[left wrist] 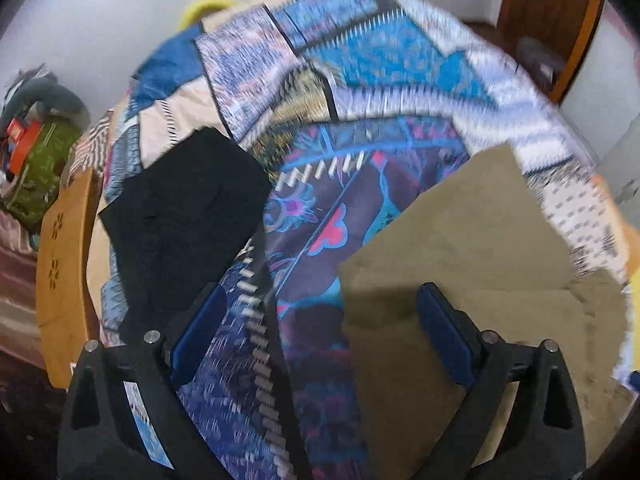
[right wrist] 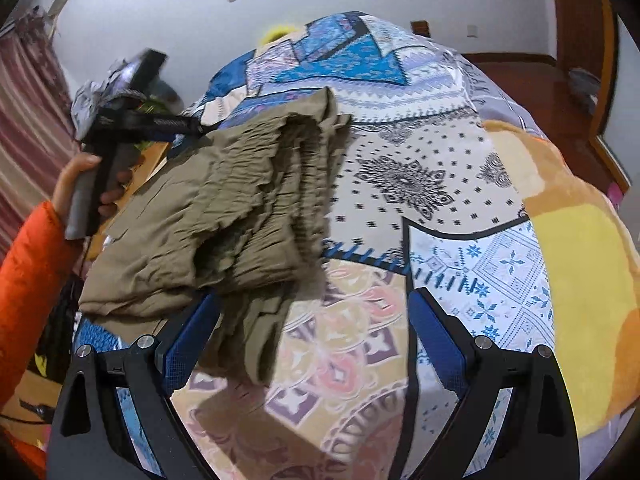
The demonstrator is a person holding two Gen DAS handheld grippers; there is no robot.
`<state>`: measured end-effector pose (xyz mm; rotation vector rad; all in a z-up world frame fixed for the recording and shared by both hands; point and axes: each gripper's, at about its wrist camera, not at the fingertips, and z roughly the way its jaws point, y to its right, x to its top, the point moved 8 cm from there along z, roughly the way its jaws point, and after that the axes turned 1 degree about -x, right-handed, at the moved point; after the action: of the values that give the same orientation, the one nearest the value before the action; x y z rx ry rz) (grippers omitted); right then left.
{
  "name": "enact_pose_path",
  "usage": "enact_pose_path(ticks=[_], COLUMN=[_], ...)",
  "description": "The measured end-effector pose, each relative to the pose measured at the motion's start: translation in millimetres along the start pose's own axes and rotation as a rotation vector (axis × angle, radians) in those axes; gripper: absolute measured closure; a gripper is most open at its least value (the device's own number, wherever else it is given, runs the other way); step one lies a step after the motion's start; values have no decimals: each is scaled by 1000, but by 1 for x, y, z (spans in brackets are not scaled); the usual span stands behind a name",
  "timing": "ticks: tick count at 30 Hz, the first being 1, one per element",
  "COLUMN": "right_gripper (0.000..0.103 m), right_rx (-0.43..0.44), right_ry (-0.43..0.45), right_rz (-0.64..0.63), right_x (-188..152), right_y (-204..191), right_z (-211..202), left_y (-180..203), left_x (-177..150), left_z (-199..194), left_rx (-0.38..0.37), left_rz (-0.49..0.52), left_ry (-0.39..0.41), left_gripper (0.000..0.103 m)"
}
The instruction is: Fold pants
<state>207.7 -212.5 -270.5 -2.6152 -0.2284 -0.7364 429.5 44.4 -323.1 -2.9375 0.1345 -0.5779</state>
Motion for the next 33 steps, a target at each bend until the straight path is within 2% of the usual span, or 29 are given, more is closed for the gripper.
enact_pose_path(ticks=[2, 3, 8, 12, 17, 21, 27, 30, 33], right_gripper=[9, 9, 9, 9, 9, 9, 9, 9, 9], right_rx=[-9, -15, -26, -11, -13, -9, 7, 12, 8], right_ry=[3, 2, 1, 17, 48, 72, 106, 122, 120], right_rz=[12, 18, 36, 47, 26, 7, -28, -64, -85], right_x=[1, 1, 2, 5, 7, 7, 9, 9, 8], right_y=[5, 8, 18, 18, 9, -1, -20, -31, -36], right_z=[1, 1, -1, -7, -19, -31, -45, -47, -44], left_y=[-3, -4, -18, -35, -62, -75, -83, -77, -61], left_x=[-1, -2, -15, -35, -76, -118, -179, -198, -209], left_z=[20, 26, 30, 21, -2, -22, -50, -63, -76], left_rx=[85, 93, 50, 63, 97, 121, 71, 24, -27], left_rz=[27, 32, 11, -25, -99, -116, -165, -204, -193], left_ry=[-17, -22, 22, 22, 21, 18, 13, 6, 17], left_gripper=[5, 0, 0, 0, 0, 0, 0, 0, 0])
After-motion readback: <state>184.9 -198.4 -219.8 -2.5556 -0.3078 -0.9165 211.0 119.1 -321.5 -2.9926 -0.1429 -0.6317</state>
